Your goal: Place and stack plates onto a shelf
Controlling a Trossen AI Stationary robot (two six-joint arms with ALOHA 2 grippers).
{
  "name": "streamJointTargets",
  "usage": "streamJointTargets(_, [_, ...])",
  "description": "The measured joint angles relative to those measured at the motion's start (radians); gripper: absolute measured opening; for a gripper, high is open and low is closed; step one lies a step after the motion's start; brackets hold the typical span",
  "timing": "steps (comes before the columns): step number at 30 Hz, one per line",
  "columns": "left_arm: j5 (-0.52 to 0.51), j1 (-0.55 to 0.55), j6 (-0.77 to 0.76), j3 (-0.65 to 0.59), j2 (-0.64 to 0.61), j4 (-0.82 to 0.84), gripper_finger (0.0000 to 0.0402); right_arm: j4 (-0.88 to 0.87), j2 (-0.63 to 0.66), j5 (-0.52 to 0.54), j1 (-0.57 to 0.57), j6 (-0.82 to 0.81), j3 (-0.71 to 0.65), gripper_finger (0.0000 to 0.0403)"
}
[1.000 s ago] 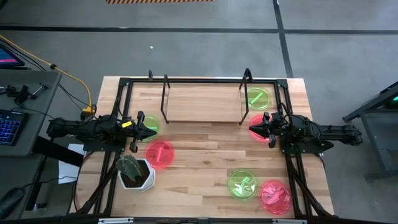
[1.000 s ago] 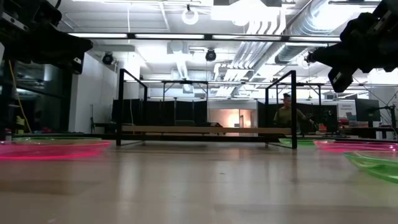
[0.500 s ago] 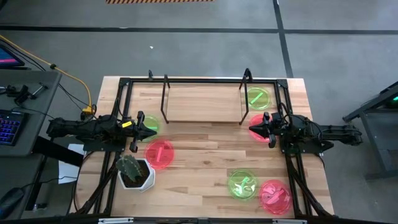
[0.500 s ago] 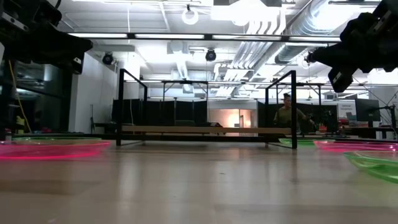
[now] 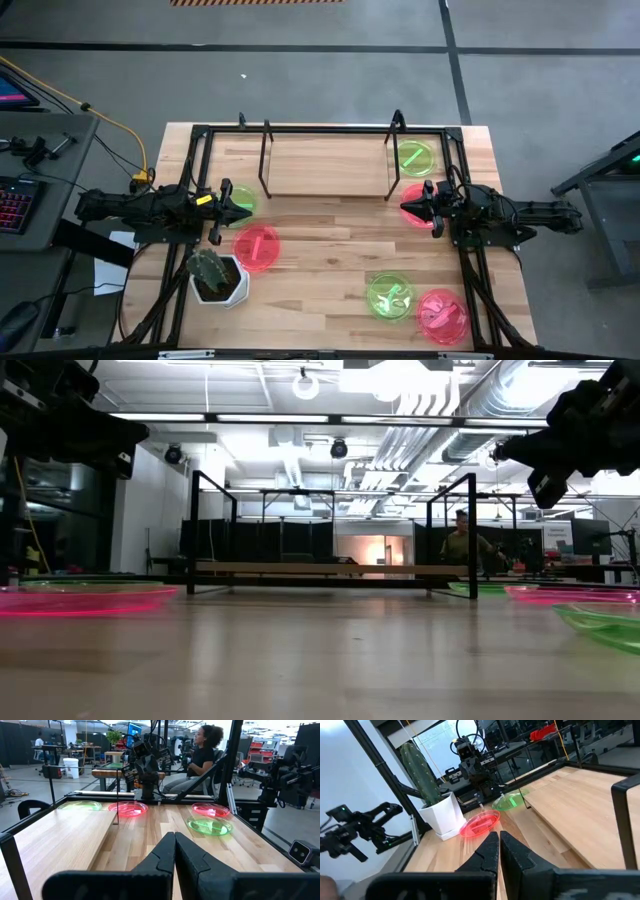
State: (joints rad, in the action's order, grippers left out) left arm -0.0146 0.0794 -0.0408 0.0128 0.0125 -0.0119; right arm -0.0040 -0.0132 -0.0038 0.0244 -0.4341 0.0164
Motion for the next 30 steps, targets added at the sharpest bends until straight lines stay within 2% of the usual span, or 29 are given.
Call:
streamJointTargets(8, [0.000,0.000,0.000,0.000,0.000,0.000,0.0001,0.005,0.000,0.022,0.000,0.089,0.000,0.0000])
streamJointTargets(11, [0.000,0.000,0.000,0.000,0.000,0.000,0.0001,0.060,-0.001,0.096,0.000,0.076,-0.001,0.0000])
streamJointTargets(13, [0.000,0.000,0.000,0.000,0.000,0.000,0.0001,0.129,-0.001,0.207,0.000,0.065,-0.001,0.0000])
streamJointTargets(15, [0.000,0.000,0.000,0.000,0.000,0.000,0.0001,0.174,0.000,0.367,0.000,0.071,-0.001,0.0000])
streamJointTargets(17, [0.000,0.000,0.000,0.000,0.000,0.000,0.0001,0.207,-0.001,0.546,0.004,0.131,-0.001,0.0000])
streamJointTargets(19, [0.000,0.000,0.000,0.000,0.000,0.000,0.0001,0.255,-0.003,0.677,0.021,0.173,-0.001,0.0000])
streamJointTargets(20, [0.000,0.000,0.000,0.000,0.000,0.000,0.0001,0.283,-0.008,0.692,0.032,0.165,-0.001,0.0000])
streamJointTargets(23, [0.000,0.000,0.000,0.000,0.000,0.000,0.0001,0.337,-0.045,0.647,0.057,0.163,0.005,0.0000])
streamJointTargets(24, [0.000,0.000,0.000,0.000,0.000,0.000,0.0001,0.323,-0.065,0.665,0.063,0.162,0.019,0.0000])
streamJointTargets(26, [0.000,0.000,0.000,0.000,0.000,0.000,0.0001,0.240,-0.113,0.781,0.073,0.145,0.066,0.0000])
streamJointTargets(28, [0.000,0.000,0.000,0.000,0.000,0.000,0.0001,0.092,-0.175,0.907,0.087,0.100,0.141,0.0001])
streamJointTargets(30, [0.000,0.000,0.000,0.000,0.000,0.000,0.0001,-0.066,-0.247,0.980,0.109,0.029,0.221,0.0006])
